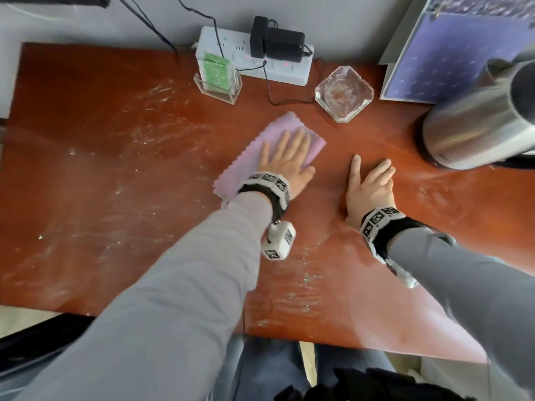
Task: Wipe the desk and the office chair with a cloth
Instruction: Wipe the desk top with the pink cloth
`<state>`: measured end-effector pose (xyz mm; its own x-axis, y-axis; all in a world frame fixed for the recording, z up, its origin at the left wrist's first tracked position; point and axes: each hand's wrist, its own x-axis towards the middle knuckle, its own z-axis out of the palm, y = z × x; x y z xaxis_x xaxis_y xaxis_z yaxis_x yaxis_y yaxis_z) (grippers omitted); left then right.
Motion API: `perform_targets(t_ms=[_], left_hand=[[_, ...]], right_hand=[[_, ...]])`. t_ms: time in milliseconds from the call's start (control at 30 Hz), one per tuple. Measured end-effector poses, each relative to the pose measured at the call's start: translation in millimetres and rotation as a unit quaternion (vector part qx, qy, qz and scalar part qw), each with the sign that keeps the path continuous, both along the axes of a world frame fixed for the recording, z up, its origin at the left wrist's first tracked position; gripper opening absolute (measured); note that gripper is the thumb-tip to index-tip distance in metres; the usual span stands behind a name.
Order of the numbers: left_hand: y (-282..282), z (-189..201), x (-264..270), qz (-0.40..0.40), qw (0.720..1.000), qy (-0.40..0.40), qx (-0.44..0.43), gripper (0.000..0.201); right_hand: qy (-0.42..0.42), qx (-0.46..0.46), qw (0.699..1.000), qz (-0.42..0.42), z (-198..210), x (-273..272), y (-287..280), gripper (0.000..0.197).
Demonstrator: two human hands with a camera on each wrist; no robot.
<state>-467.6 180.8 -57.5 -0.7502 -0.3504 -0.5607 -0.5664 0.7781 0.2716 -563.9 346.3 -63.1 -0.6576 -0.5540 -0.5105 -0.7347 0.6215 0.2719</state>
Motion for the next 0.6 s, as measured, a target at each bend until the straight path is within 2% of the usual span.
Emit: perform_targets(t_ms=[100, 167, 233, 300, 433, 533, 600], left_hand=[[-38.1, 0.2, 35.8, 0.072, 0.997, -0.018, -0.022, 0.069], [-36.7, -2.3, 54.6, 0.101, 0.993, -0.032, -0.048, 0.072], [-10.7, -5.3, 55.2, 0.112, 0.992, -0.027, -0.055, 0.077], [38.5, -4.0, 44.4, 0.070, 0.997, -0.010, -0.036, 0.079], [144.4, 0.8, 37.2, -0.078, 0.997, -0.007, -0.009, 0.079], [142.4, -5.6, 47.2, -0.110, 0.994, -0.004, -0.026, 0.073], [115.1, -9.3, 55.2, -0.084, 0.996, -0.003, -0.034, 0.071]], right_hand=[[-0.041, -0.012, 0.999, -0.020, 9.5, -0.9, 6.2, 0.120], [-0.084, -0.038, 0.995, -0.039, 15.1, -4.0, 17.1, 0.116], [-0.126, -0.066, 0.988, -0.052, 19.4, -10.9, 30.0, 0.107], [-0.142, -0.087, 0.985, -0.037, 20.2, -16.8, 44.1, 0.096], [-0.134, -0.097, 0.986, -0.011, 19.7, -19.8, 68.0, 0.084], [-0.141, -0.103, 0.985, -0.009, 22.3, -15.8, 83.1, 0.080], [-0.146, -0.110, 0.983, 0.001, 24.6, -11.0, 98.3, 0.077]])
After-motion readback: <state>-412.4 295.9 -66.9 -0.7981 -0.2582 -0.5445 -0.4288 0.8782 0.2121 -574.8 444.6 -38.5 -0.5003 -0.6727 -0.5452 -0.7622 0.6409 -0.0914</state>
